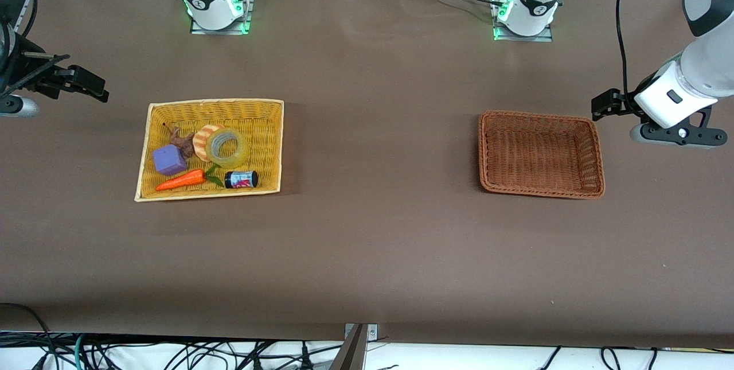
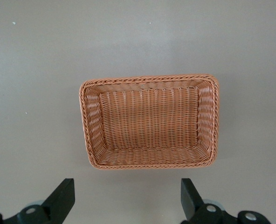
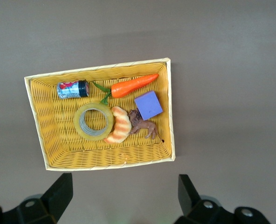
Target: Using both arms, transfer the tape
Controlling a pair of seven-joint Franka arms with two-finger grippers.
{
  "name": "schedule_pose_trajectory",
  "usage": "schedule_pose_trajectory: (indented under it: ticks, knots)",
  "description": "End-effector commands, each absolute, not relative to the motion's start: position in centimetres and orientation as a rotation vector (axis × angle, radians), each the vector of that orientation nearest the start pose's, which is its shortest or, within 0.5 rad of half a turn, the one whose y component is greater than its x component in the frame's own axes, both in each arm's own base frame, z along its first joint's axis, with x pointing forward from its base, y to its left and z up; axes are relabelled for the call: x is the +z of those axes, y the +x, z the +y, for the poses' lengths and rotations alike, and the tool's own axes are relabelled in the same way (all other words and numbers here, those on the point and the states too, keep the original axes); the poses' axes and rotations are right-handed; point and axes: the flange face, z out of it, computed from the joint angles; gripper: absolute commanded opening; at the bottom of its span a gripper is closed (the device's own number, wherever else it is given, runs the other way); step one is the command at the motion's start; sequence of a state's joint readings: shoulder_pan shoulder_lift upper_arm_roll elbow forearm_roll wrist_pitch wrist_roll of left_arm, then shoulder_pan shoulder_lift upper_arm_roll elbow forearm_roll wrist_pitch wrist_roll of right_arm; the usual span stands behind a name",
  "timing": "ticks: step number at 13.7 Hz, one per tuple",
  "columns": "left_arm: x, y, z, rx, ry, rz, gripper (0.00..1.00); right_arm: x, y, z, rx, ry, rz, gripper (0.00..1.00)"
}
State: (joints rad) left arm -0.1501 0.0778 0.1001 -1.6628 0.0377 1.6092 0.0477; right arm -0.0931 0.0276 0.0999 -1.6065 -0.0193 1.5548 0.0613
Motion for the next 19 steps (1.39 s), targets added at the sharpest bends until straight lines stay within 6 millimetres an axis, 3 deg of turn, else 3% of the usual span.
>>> schedule_pose_trajectory:
  ticks: [1, 4, 19]
  knots:
    - [54.3, 57.4, -2.5, 0.21, -3.101, 0.167, 1.0, 59.8, 56.2, -0.2, 0.118, -3.161, 0.065, 1.0]
    - [54.3, 57.4, -2.5, 0.212, -3.101, 0.169, 1.0, 58.5, 57.0, -0.3, 0.137, -3.161, 0.074, 1.0]
    - [54.1, 57.5, -2.5, 0.212, -3.099, 0.167, 1.0, 58.5, 57.0, -0.2, 0.139, -3.155, 0.086, 1.0]
